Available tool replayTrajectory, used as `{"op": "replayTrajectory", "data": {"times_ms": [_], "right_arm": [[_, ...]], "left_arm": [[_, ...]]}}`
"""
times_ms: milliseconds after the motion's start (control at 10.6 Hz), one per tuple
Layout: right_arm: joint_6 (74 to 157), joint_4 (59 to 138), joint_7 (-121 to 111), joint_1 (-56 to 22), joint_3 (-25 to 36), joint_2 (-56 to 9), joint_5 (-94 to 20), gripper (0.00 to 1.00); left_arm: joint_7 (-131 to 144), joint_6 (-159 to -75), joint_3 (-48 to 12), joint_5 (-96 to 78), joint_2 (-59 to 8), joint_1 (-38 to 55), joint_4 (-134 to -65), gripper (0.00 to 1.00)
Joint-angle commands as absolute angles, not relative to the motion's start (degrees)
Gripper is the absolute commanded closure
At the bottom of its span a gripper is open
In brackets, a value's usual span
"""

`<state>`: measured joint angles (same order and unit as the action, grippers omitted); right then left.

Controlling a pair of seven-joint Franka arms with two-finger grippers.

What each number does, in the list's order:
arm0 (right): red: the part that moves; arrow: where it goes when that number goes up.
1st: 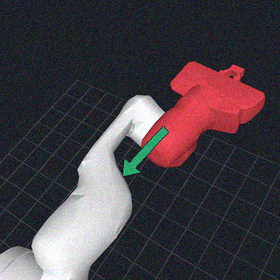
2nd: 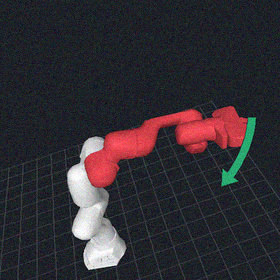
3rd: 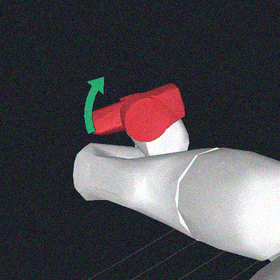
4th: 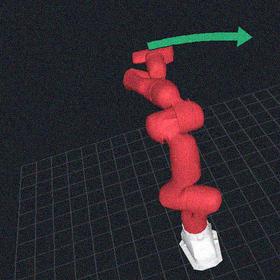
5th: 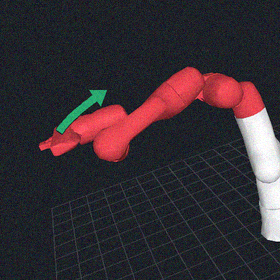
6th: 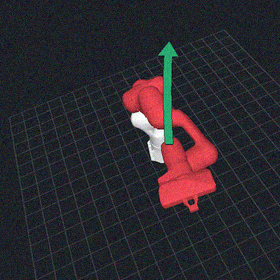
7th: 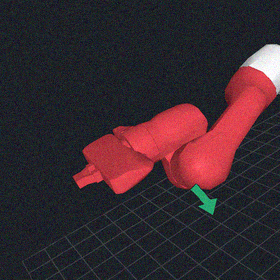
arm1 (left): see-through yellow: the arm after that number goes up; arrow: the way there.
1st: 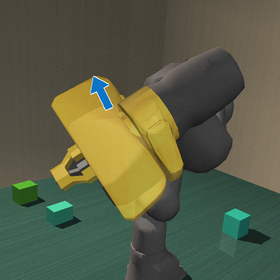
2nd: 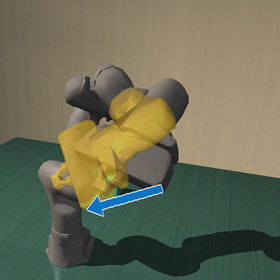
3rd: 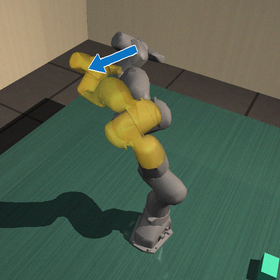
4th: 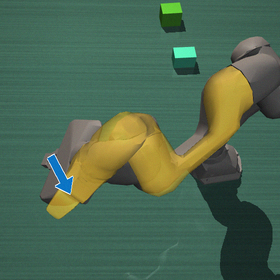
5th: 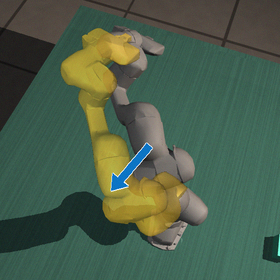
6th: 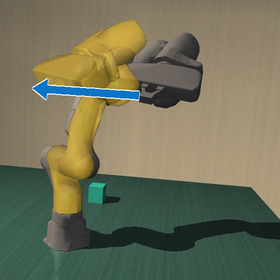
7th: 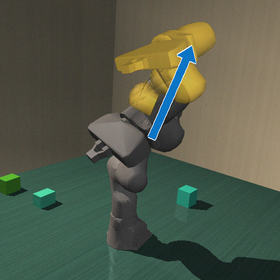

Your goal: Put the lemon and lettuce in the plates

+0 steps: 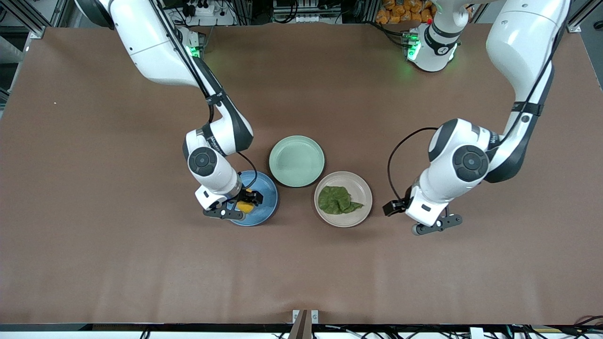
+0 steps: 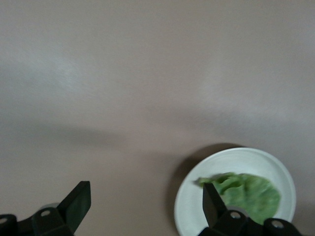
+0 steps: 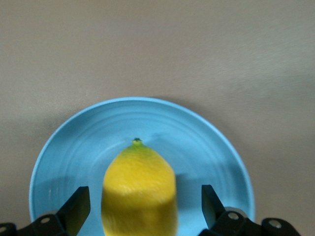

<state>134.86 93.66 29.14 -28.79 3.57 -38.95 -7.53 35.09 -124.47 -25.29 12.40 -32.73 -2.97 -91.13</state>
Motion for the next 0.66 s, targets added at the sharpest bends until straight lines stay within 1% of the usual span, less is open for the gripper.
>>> {"op": "replayTrajectory", "data": {"times_ms": [0,188,376,564], "right_arm": [[121.0,87.6,29.4,-25.5,3.1,-36.0,-7.6,0.00],[112.9,83.2,29.3,-22.8,3.2,-34.9,-7.2,0.00],[109.9,82.6,27.7,-19.4,3.1,-33.1,-7.0,0.00],[106.9,82.6,24.1,-16.5,3.2,-32.3,-6.9,0.00]], "left_arm": [[28.2,-123.8,-20.3,12.5,-25.6,-1.8,-98.8,0.00],[23.7,-123.8,-19.3,9.5,-21.4,-2.4,-103.9,0.00],[18.0,-123.8,-16.2,5.6,-16.1,-1.9,-110.8,0.00],[15.8,-123.8,-12.4,4.9,-11.5,0.5,-117.1,0.00]]}}
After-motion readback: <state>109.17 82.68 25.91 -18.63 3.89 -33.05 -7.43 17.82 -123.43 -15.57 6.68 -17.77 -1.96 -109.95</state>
